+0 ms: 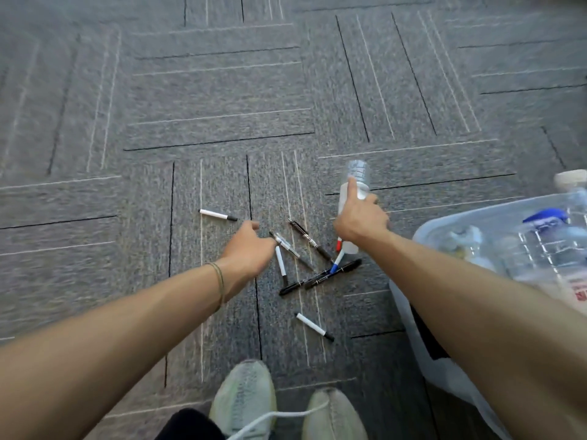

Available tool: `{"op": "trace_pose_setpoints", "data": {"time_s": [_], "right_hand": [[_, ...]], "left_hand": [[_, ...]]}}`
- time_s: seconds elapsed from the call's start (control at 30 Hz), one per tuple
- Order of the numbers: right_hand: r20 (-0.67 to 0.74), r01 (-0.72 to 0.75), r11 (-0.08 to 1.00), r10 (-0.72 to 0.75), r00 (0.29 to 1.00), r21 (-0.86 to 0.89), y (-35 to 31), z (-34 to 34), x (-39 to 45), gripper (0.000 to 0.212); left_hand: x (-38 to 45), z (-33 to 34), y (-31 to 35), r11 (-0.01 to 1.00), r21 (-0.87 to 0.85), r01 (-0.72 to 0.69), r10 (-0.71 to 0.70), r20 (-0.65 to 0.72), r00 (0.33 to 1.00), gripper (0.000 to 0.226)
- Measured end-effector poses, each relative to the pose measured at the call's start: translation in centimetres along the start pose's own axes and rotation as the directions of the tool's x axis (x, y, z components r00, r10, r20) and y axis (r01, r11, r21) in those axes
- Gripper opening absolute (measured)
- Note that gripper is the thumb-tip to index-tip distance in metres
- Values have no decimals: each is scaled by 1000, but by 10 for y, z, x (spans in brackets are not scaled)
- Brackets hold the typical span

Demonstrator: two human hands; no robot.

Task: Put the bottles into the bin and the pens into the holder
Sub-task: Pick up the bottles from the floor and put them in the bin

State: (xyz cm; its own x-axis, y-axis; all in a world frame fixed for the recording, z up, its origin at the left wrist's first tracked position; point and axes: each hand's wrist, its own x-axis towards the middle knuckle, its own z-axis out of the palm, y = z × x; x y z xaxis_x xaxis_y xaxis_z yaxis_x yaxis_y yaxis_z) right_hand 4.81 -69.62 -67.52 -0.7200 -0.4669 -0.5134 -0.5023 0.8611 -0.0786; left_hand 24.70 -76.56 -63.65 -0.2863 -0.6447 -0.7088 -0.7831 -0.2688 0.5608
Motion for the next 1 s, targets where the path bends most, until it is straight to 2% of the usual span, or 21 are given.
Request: {"op": "trace_pose_setpoints", "data": {"time_s": [0.1, 0.2, 0.3, 0.37, 0.47, 0.57, 0.67, 0.8, 1.0], "right_hand": [[-48, 147, 980, -142, 989, 131, -8, -51, -47, 96], [-162, 294, 936, -265, 951, 194, 6, -110, -95, 99], [-309, 367, 893, -283, 908, 260, 41, -174, -134, 105], [-388, 328, 884, -189, 902, 334, 82, -208, -154, 106], [-454, 210, 857, 31, 890, 471, 160, -236, -176, 112], [-400, 31, 821, 244, 883, 570, 235, -241, -194, 120], [-338, -95, 762, 391, 856, 640, 291, -229, -205, 126], [-281, -210, 714, 503, 817, 668, 329, -200, -198, 128], [-223, -300, 693, 557, 800, 655, 341, -171, -184, 129]], "left_hand": [[-28, -3, 29, 998, -7, -55, 55, -13, 998, 55], [-58, 2, 65, 994, -9, -108, 107, -25, 994, 55], [-103, 11, 110, 984, -37, -172, 172, 20, 985, 45], [-135, 20, 135, 975, -38, -218, 220, 63, 973, 45], [-183, 44, 168, 961, -35, -275, 277, 133, 952, 47], [-215, 75, 187, 948, -72, -310, 318, 194, 928, 48], [-230, 102, 191, 946, -74, -315, 324, 242, 915, 50], [-238, 127, 182, 953, -47, -299, 301, 270, 915, 49], [-225, 132, 168, 961, -7, -276, 269, 249, 931, 45]]}}
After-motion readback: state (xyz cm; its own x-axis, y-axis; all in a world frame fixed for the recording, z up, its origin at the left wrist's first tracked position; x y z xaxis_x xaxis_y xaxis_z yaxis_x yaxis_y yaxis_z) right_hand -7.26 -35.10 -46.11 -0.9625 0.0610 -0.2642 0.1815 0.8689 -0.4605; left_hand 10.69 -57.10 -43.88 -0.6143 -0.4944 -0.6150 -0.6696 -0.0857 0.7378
